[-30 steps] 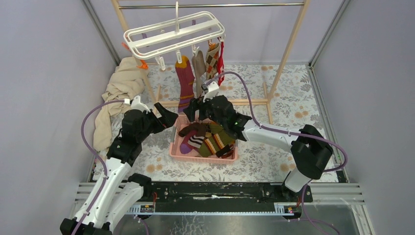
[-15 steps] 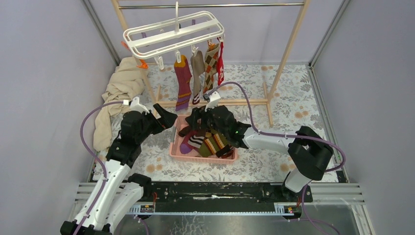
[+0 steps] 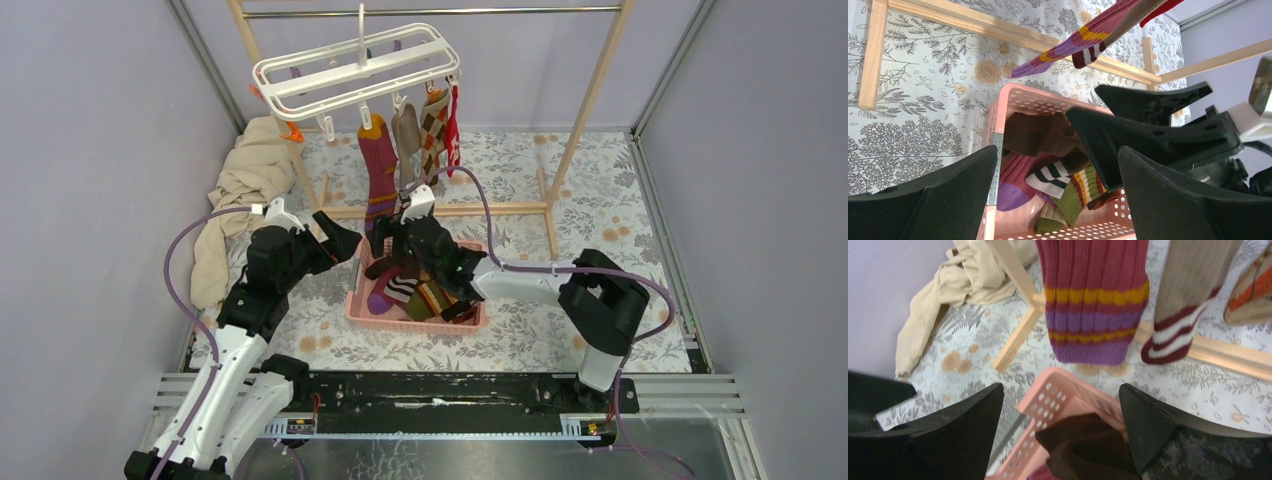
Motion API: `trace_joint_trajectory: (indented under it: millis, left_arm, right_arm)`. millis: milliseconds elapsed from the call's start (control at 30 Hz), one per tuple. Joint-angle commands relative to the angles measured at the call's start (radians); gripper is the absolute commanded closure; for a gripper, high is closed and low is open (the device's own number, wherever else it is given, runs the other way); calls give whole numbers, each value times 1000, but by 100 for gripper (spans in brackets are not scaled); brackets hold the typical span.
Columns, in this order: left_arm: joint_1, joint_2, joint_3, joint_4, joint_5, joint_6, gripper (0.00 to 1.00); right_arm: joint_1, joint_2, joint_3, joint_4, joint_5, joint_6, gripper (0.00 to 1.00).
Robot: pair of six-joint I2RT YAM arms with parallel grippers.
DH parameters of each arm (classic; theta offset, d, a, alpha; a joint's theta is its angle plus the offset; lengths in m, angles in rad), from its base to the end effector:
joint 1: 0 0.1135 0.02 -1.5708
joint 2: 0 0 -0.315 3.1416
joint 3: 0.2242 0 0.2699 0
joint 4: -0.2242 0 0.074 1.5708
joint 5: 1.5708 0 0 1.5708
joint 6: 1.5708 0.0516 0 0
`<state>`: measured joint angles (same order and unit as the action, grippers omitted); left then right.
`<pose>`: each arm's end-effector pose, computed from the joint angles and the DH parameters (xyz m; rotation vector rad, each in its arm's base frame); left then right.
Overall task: Remove the socks clipped to the hanger
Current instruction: Remove the sock from the hanger.
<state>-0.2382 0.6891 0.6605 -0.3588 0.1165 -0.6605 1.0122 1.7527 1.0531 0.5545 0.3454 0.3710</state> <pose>0.1517 -0.0430 0.3189 -0.3461 1.9927 -0.6961 0.2471 0.3623 0.2821 -0.2998 1.7366 0.7267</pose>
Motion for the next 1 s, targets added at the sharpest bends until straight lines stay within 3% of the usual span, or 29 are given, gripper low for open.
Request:
trace_joint_trajectory:
  millis: [0,267,533,633,733,800,900,967]
  left_arm:
    - [16,0,26,31,9,-4,2]
    - [31,-8,64,2,10,9,2]
    - [45,-13,71,-4,15,16,2]
    - [49,-14,71,-3,24,14,2]
    - [53,-13,74,-2,41,11,2]
    - [53,-12,73,-1,45,12,2]
    - [55,-11,69,0,46,10,2]
    - [54,-9,64,6,53,10,2]
  right_arm:
    - [14,63,158,22,134,-5,5]
    - [13,202,360,-76,187,-11,0]
    - [3,282,443,-152,223,38,0]
    - [-13,307,443,-137,211,58,0]
    - [-54,322,388,-12,154,60,3]
    - [-73,315,361,28,130,55,10]
    - [-100,284,310,84,95,46,29]
    - [-111,263,284,101,86,29,53]
